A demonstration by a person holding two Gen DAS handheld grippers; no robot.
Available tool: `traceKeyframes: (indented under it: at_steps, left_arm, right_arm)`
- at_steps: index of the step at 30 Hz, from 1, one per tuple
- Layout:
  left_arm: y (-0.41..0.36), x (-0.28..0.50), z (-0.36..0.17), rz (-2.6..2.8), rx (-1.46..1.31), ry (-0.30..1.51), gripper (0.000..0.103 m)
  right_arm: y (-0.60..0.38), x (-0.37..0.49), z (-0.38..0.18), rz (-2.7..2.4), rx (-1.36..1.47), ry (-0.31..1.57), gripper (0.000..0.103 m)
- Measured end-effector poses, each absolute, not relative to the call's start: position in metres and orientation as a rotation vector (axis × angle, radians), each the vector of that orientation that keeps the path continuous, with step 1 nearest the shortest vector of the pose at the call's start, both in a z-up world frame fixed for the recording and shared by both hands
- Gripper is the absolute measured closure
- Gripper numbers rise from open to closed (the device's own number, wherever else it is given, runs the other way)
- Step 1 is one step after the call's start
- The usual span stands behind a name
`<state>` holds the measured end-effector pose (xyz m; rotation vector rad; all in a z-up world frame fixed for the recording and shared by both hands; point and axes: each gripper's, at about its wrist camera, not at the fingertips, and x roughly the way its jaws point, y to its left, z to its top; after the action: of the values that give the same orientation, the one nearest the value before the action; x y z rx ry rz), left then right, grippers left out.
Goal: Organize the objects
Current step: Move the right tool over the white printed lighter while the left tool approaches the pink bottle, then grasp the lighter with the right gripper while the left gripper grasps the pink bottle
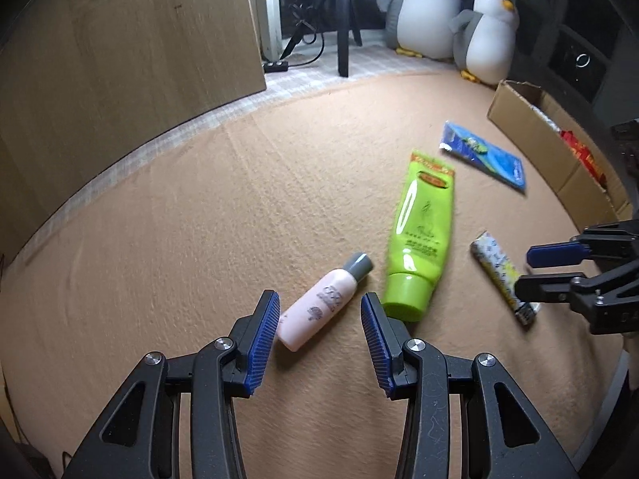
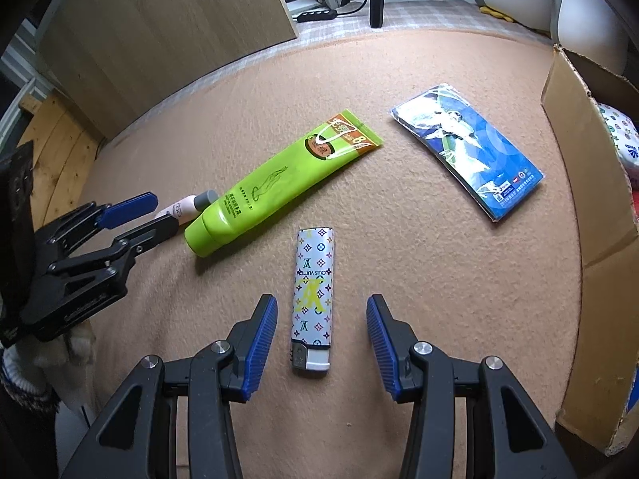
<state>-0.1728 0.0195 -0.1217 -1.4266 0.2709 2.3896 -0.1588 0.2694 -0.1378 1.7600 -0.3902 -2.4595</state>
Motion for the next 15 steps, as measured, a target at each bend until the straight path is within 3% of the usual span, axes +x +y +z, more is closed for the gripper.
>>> traceKeyframes:
  at_steps: [2, 9, 15]
  left_arm:
    - [0.019, -0.175, -0.126, 2.376, -1.441, 0.272, 0.064]
    - [0.025, -0.177, -0.136, 2.342, -1.462, 0.271, 0.067]
    - [0.029, -0.180, -0.140, 2.350, -1.479, 0.238, 0.081]
  right_arm:
    - [0.269, -0.159, -0.138, -2.460, 1.761, -0.381, 0.060]
    - [0.261, -0.166, -0.142, -2.466, 1.783, -0.293, 0.060]
    - [0.249, -0.173, -0.142, -2.481, 1.805, -0.145, 0.062]
